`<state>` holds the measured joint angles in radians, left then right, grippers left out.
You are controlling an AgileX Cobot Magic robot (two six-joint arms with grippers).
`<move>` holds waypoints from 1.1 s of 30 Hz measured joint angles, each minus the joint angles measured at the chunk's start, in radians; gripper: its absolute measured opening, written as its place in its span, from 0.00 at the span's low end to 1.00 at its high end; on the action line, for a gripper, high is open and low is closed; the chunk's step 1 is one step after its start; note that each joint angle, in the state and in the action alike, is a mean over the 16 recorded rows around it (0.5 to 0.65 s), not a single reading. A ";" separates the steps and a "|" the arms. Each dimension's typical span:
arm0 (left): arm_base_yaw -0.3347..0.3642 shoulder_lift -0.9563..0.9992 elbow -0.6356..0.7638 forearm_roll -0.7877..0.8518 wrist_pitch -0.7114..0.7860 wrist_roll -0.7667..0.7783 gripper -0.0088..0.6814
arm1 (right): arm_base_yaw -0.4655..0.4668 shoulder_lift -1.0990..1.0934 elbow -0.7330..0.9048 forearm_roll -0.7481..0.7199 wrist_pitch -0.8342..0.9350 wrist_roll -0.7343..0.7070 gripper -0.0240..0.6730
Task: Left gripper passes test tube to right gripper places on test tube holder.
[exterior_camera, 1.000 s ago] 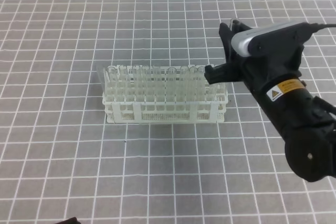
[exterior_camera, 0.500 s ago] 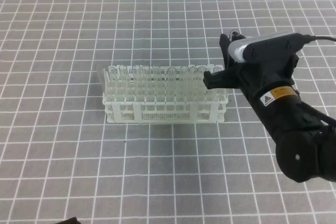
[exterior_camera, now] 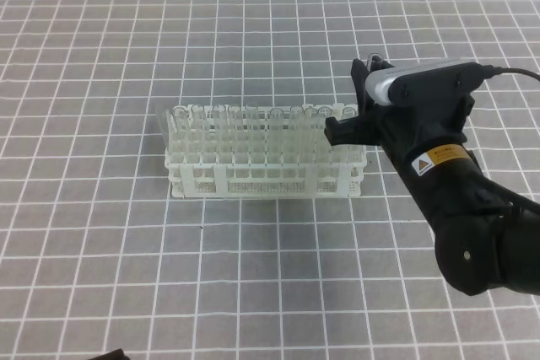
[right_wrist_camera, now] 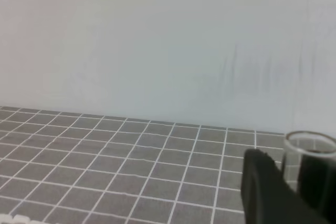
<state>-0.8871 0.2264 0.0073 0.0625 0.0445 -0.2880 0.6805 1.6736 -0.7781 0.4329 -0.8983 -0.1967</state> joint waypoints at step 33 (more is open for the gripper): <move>0.001 0.004 0.001 0.000 0.003 0.000 0.01 | -0.002 0.032 0.000 0.000 -0.042 -0.006 0.18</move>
<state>-0.8863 0.2301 0.0080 0.0626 0.0470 -0.2877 0.6789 1.7057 -0.7781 0.4329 -0.9402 -0.2031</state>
